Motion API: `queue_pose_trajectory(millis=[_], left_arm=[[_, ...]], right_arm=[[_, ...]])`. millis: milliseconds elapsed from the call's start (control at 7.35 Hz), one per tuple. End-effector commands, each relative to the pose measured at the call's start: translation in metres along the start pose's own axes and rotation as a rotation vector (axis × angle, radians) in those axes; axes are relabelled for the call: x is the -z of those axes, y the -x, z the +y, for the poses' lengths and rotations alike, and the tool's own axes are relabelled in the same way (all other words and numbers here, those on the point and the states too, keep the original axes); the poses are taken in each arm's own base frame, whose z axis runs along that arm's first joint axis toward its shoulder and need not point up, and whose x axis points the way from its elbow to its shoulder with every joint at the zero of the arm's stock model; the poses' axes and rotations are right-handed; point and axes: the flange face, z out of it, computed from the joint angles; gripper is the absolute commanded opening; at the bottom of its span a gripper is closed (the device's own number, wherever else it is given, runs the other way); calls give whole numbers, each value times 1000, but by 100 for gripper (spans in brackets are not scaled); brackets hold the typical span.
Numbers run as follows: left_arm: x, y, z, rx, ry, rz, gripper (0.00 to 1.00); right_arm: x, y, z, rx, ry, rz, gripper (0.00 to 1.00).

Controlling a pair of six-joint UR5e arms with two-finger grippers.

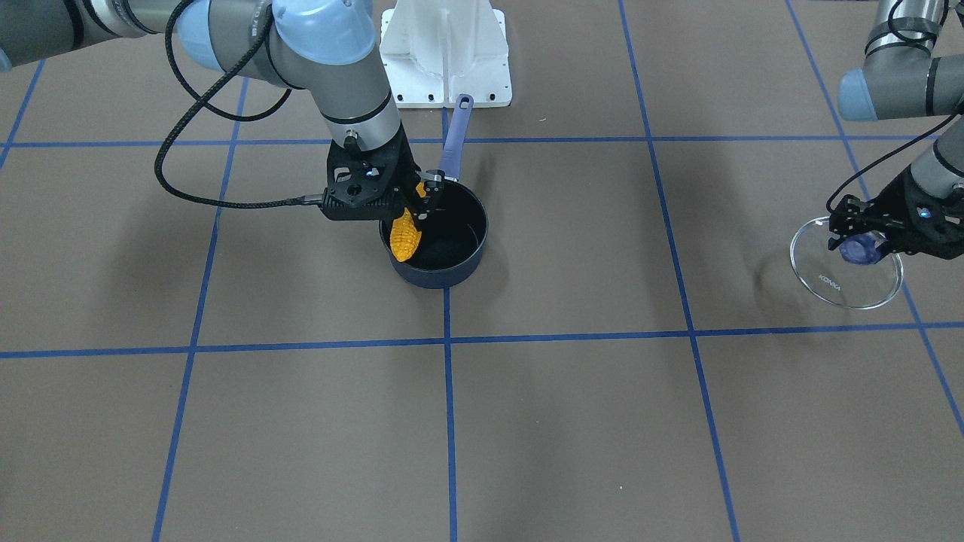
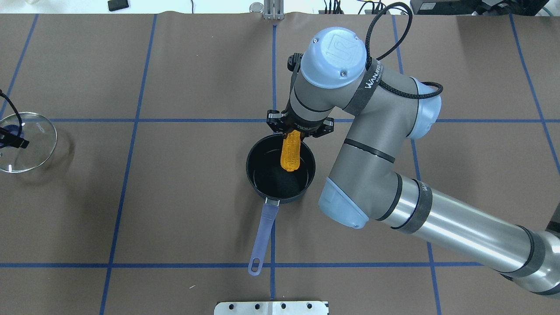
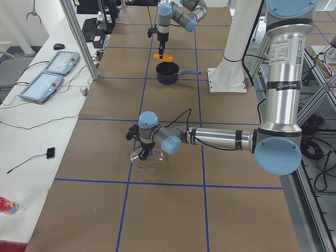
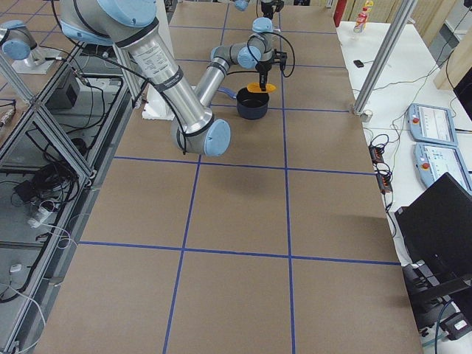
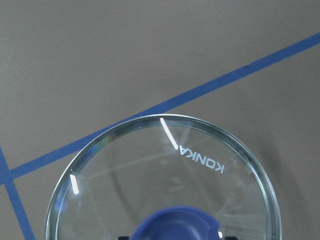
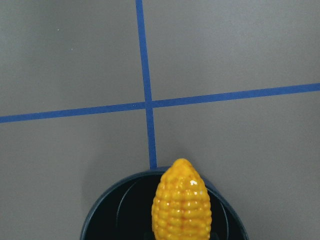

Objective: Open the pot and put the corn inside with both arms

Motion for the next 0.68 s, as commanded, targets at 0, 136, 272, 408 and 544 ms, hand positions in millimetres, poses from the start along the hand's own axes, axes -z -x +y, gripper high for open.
queue_pose_trajectory(millis=[0, 136, 272, 408, 544], left_arm=[[3, -7, -5, 60, -33, 20, 60], [1, -7, -3, 63, -29, 26, 61], [0, -6, -4, 63, -27, 25, 61], [-3, -6, -6, 64, -24, 25, 61], [-3, -6, -7, 66, -24, 25, 61]], right_arm=[[-2, 1, 2, 3, -1, 2, 22], [-9, 1, 8, 8, 3, 10, 22], [-14, 4, 14, 18, -12, 20, 22], [-22, 4, 23, 26, -3, 28, 22], [-30, 4, 31, 32, -11, 39, 22]])
